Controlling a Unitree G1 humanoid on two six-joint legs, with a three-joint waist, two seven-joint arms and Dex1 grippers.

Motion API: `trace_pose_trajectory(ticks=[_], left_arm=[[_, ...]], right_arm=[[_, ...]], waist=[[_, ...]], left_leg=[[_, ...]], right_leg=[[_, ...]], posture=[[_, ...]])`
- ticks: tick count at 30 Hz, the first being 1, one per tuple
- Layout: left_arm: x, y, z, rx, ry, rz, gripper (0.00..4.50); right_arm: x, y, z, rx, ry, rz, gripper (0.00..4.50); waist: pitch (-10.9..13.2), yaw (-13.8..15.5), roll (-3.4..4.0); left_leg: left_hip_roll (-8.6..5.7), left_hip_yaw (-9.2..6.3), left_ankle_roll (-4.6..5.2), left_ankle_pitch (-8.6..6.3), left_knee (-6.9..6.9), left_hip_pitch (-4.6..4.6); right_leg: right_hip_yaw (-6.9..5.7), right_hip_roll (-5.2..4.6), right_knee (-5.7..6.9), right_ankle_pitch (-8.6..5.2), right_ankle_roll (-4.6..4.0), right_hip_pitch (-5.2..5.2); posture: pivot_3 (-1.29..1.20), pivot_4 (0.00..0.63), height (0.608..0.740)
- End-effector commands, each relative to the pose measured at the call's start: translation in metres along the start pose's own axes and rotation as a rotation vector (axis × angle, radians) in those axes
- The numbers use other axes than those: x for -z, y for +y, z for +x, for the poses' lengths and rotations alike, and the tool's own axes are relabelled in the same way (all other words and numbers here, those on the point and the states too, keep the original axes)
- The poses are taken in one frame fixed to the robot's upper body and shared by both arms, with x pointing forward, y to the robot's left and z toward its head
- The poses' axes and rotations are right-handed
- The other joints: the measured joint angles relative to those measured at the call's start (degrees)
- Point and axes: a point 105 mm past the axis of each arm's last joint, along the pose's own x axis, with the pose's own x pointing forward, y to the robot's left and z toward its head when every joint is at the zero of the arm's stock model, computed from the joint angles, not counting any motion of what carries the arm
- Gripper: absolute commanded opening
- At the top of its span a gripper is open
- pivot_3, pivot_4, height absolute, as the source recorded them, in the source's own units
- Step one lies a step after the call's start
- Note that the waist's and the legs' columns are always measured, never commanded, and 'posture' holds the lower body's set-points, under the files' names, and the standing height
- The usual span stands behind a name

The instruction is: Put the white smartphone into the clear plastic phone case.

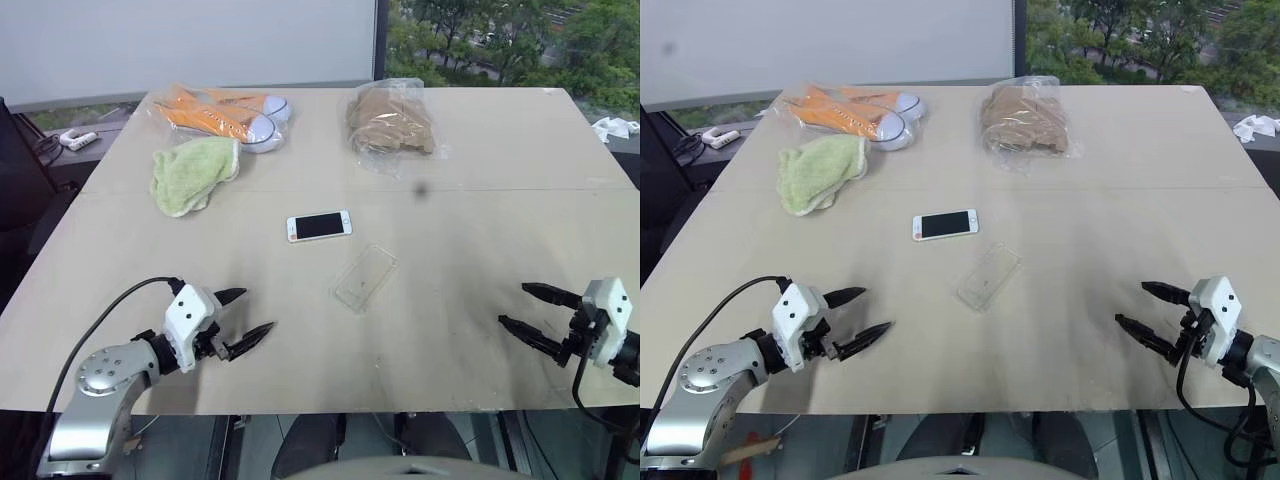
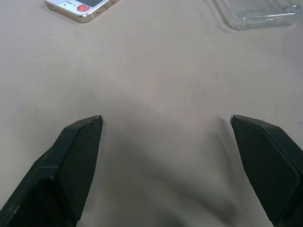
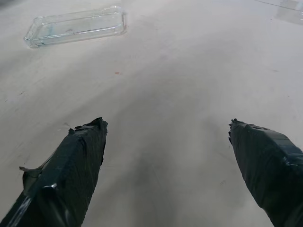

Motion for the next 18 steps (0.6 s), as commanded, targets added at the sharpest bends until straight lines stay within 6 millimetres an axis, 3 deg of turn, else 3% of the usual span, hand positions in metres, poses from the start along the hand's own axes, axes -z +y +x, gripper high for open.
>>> trace_pose_trajectory(ticks=[1,13,18], left_arm=[[-0.009,0.003,-0.002,0.005,-0.032,0.02,4.42],[-0.014,0.001,0.001,0.033,-0.069,-0.005,4.42],[-0.016,0.0,0.002,0.048,-0.082,-0.004,4.42]], right_arm=[[-0.01,-0.003,-0.005,0.003,-0.028,-0.037,4.45],[-0.008,0.001,-0.004,-0.009,-0.028,-0.034,4.45],[-0.018,0.006,0.007,-0.027,-0.052,-0.027,4.45]], waist=[[0.0,0.0,0.0],[0.0,0.01,0.0],[0.0,0.01,0.0]], left_leg=[[0.0,0.0,0.0,0.0,0.0,0.0],[0.0,0.0,0.0,0.0,0.0,0.0],[0.0,0.0,0.0,0.0,0.0,0.0]], right_leg=[[0.0,0.0,0.0,0.0,0.0,0.0],[0.0,0.0,0.0,0.0,0.0,0.0],[0.0,0.0,0.0,0.0,0.0,0.0]], posture=[[0.0,0.15,0.74],[0.0,0.15,0.74],[0.0,0.15,0.74]])
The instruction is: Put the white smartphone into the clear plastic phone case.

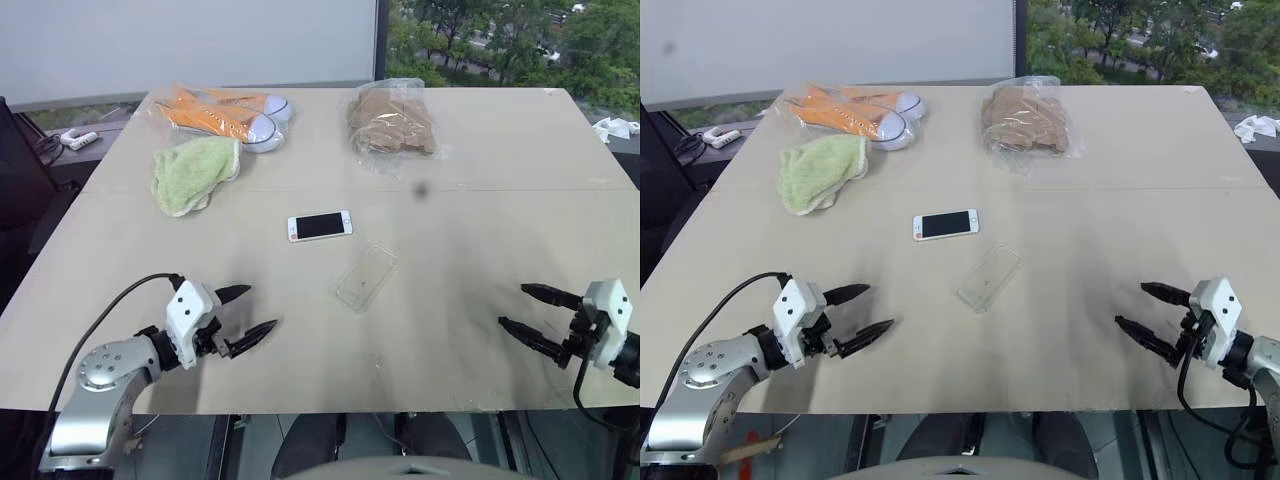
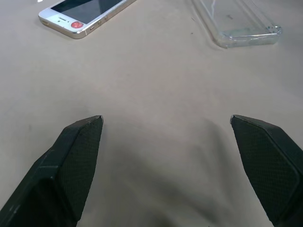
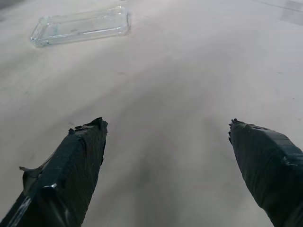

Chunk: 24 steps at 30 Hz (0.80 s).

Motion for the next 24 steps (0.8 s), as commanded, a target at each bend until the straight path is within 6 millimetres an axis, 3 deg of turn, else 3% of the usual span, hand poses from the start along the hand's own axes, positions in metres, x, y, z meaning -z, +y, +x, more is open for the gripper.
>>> trace_pose_trajectory(ticks=[1,7,14,21,23,24], left_arm=[[-0.009,0.001,-0.001,0.014,-0.038,0.016,4.42],[-0.016,-0.007,-0.008,0.105,-0.044,0.025,4.42],[-0.035,-0.002,-0.027,0.212,-0.059,0.06,4.42],[-0.045,-0.001,-0.036,0.239,-0.087,0.076,4.42],[-0.047,-0.002,-0.037,0.245,-0.095,0.082,4.42],[-0.048,-0.003,-0.038,0.246,-0.098,0.084,4.48]], right_arm=[[-0.02,0.007,0.01,-0.03,-0.046,-0.034,4.45],[-0.031,0.026,0.04,-0.083,-0.024,-0.005,4.45],[-0.042,0.052,0.119,-0.035,0.137,0.026,4.45],[-0.06,0.056,0.171,0.115,0.214,0.114,4.45],[-0.058,0.055,0.177,0.161,0.26,0.11,4.45],[-0.055,0.054,0.177,0.176,0.286,0.089,4.22]], waist=[[0.0,-0.02,0.0],[0.0,-0.06,0.01],[0.01,-0.44,0.02],[-0.02,-0.41,-0.04],[-0.02,-0.68,-0.04],[-0.02,-0.74,-0.04]], left_leg=[[0.0,0.0,0.0,0.0,0.0,0.0],[0.01,0.0,0.0,0.0,0.0,-0.01],[0.03,-0.01,-0.02,0.01,-0.01,-0.01],[-0.05,-0.02,-0.29,0.16,-0.06,-0.38],[-0.05,0.02,-0.3,0.18,-0.06,-0.59],[-0.06,0.01,-0.33,0.19,-0.06,-0.73]], right_leg=[[0.0,0.0,0.0,0.0,0.0,0.0],[0.0,0.0,0.0,0.0,0.0,-0.01],[0.0,0.01,0.07,0.0,-0.05,-0.1],[-0.01,0.0,-0.05,0.01,-0.03,-0.52],[0.05,0.02,0.06,0.01,-0.03,-0.83],[0.04,0.02,0.11,0.01,-0.03,-0.98]], posture=[[0.0,0.15,0.74],[0.0,0.15,0.74],[0.0,0.15,0.74],[0.0,0.15,0.74],[0.0,0.15,0.74],[0.0,0.15,0.74]])
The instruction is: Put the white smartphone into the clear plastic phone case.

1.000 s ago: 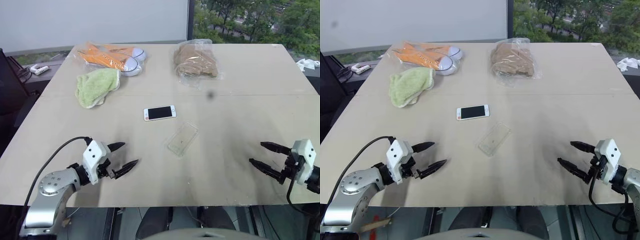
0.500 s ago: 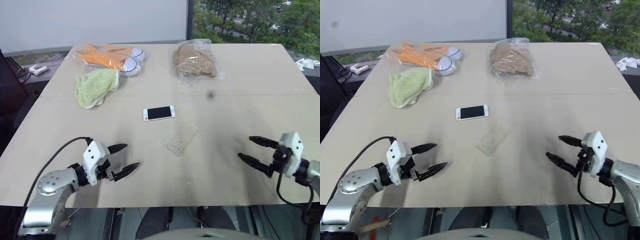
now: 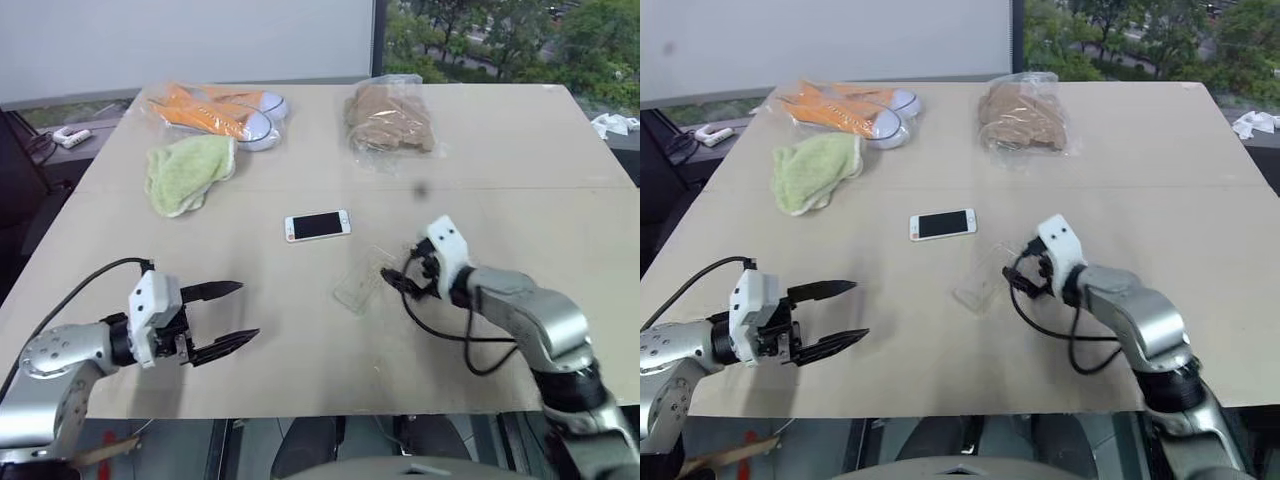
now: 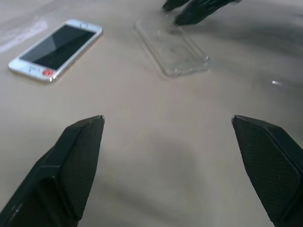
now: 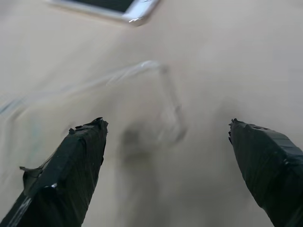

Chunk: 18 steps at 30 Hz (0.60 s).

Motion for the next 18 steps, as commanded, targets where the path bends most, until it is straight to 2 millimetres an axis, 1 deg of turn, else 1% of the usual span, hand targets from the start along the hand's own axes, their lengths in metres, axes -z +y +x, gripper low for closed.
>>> trace_pose_trajectory(ticks=[1,3,4,9,10,15,18], left_arm=[[-0.014,-0.001,-0.005,0.007,-0.028,0.046,4.5],[-0.016,-0.001,-0.005,0.007,-0.033,0.05,4.5],[-0.017,-0.001,-0.005,0.007,-0.034,0.051,4.5],[-0.019,-0.001,-0.004,0.01,-0.043,0.057,4.5],[-0.019,-0.002,-0.003,0.016,-0.045,0.055,4.5],[-0.02,-0.005,0.001,0.028,-0.057,0.052,4.5],[-0.021,-0.006,0.003,0.042,-0.061,0.051,4.5]], right_arm=[[0.006,-0.008,0.001,0.098,0.078,-0.048,3.93],[0.008,-0.008,0.0,0.106,0.101,-0.075,3.13],[0.008,-0.008,-0.001,0.105,0.109,-0.088,2.57],[0.002,-0.008,-0.005,0.101,0.1,-0.118,0.15],[-0.002,-0.008,-0.004,0.101,0.089,-0.125,0.06],[-0.009,-0.007,-0.001,0.079,0.053,-0.156,0.06],[-0.019,0.0,0.001,0.015,-0.018,-0.227,0.06]], waist=[[-0.01,-0.16,-0.01],[-0.01,-0.38,-0.02],[-0.02,-0.55,-0.02],[-0.03,-0.91,-0.04],[-0.03,-0.92,-0.04],[-0.03,-1.03,-0.03],[-0.02,-1.1,-0.03]], left_leg=[[-0.01,0.0,-0.01,0.01,0.0,-0.03],[-0.02,0.0,-0.02,0.01,0.0,-0.03],[-0.03,0.0,-0.02,0.01,0.01,-0.02],[-0.03,-0.01,-0.03,0.03,0.01,0.05],[-0.03,-0.01,-0.03,0.03,0.02,0.05],[-0.03,-0.01,-0.03,0.03,0.02,0.05],[-0.03,0.0,-0.03,0.03,0.02,0.05]], right_leg=[[-0.01,0.0,0.03,0.0,0.0,-0.04],[-0.02,0.0,0.04,0.0,0.0,-0.03],[-0.02,0.0,0.05,0.0,0.0,-0.03],[-0.01,0.0,0.13,0.0,0.0,0.01],[-0.01,0.0,0.14,0.0,0.0,0.01],[-0.01,0.01,0.13,0.01,0.01,0.0],[-0.01,0.01,0.13,0.01,0.01,0.0]], posture=[[0.0,0.15,0.74],[0.0,0.15,0.74],[0.0,0.15,0.74],[0.0,0.15,0.74],[0.0,0.15,0.74],[0.0,0.15,0.74],[0.0,0.15,0.74]])
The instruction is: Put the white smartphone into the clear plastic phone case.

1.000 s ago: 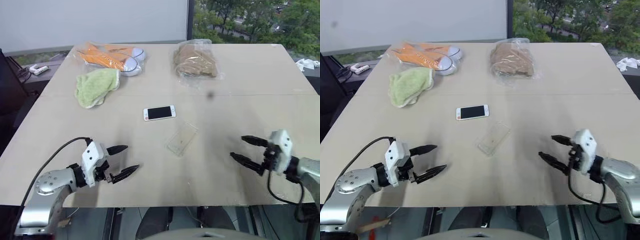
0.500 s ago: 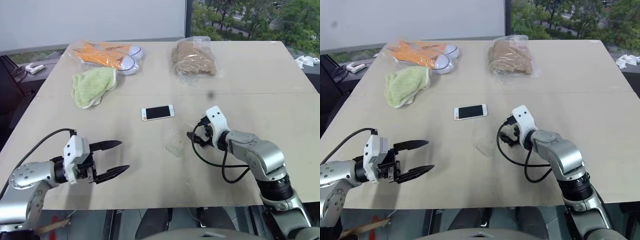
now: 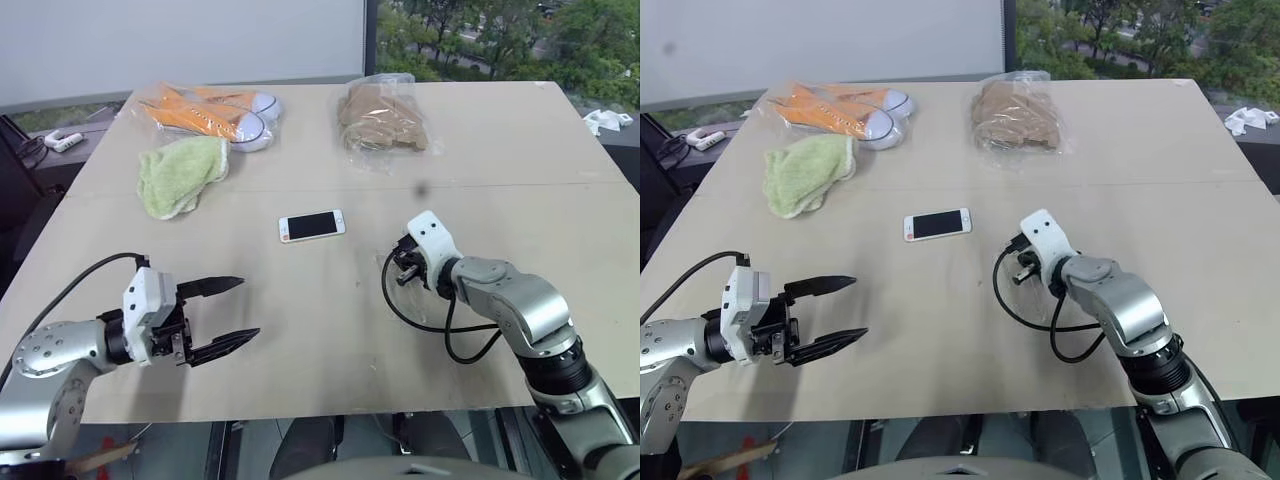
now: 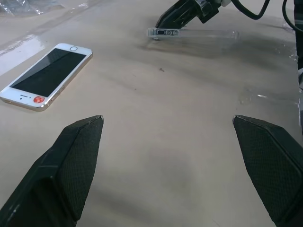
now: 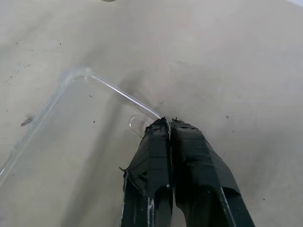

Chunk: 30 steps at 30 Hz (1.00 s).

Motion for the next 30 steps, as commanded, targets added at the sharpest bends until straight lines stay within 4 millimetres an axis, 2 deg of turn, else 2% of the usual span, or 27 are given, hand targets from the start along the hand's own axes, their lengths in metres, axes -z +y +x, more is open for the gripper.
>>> trace_pose_trajectory(ticks=[1,5,8,13,17,23,28,30], left_arm=[[-0.011,-0.004,0.004,0.037,-0.034,0.032,4.5],[-0.016,-0.009,0.011,0.077,-0.048,0.034,4.5],[-0.021,-0.015,0.018,0.124,-0.056,0.033,4.5],[-0.028,-0.024,0.028,0.201,-0.054,0.048,4.5],[-0.032,-0.034,0.032,0.273,-0.021,0.071,4.5],[-0.029,-0.037,0.029,0.301,0.045,0.081,4.5],[-0.018,-0.034,0.019,0.3,0.122,0.071,4.5],[-0.018,-0.033,0.018,0.298,0.125,0.073,4.5]], right_arm=[[-0.027,0.007,-0.001,-0.07,-0.15,-0.14,0.06],[-0.05,0.019,-0.001,-0.201,-0.279,-0.395,0.06],[-0.063,0.036,-0.003,-0.341,-0.372,-0.668,0.06],[-0.052,0.061,-0.002,-0.584,-0.388,-1.121,0.06],[-0.033,0.054,0.008,-0.692,-0.338,-1.473,0.06],[-0.04,0.036,0.016,-0.718,-0.351,-1.574,0.06],[-0.041,0.021,0.022,-0.712,-0.337,-1.602,0.06],[-0.041,0.018,0.022,-0.704,-0.332,-1.595,0.7]], waist=[[0.0,-0.03,0.0],[0.01,-0.18,0.01],[0.01,-0.24,0.01],[0.02,-0.77,-0.02],[0.03,-1.18,-0.02],[0.06,-1.39,-0.01],[0.07,-1.42,0.0],[0.07,-1.29,0.01]], left_leg=[[0.0,0.0,0.0,0.0,0.0,0.0],[0.0,0.01,0.0,0.0,0.01,0.0],[0.0,0.03,0.0,0.0,0.03,0.0],[0.02,0.03,0.0,0.0,0.05,0.0],[0.02,0.07,-0.01,0.01,0.14,0.0],[0.05,0.05,-0.06,0.03,0.17,0.0],[0.07,0.06,-0.07,0.04,0.16,0.01],[0.06,0.05,-0.07,0.04,0.16,0.01]], right_leg=[[0.0,0.0,0.0,0.0,0.0,0.0],[-0.01,0.02,0.01,0.0,0.01,0.0],[-0.01,0.02,0.0,0.01,0.01,0.0],[-0.03,0.05,0.0,0.01,0.02,0.0],[-0.03,0.06,0.01,0.01,0.02,0.01],[0.02,0.12,0.03,0.01,0.01,0.0],[0.05,0.15,0.03,0.0,0.01,-0.01],[0.04,0.15,0.02,0.0,0.01,-0.01]], posture=[[0.0,0.15,0.74],[0.0,0.15,0.74],[0.0,0.15,0.74],[0.0,0.15,0.74],[0.0,0.15,0.74],[0.0,0.15,0.74],[0.0,0.15,0.74],[0.0,0.15,0.74]])
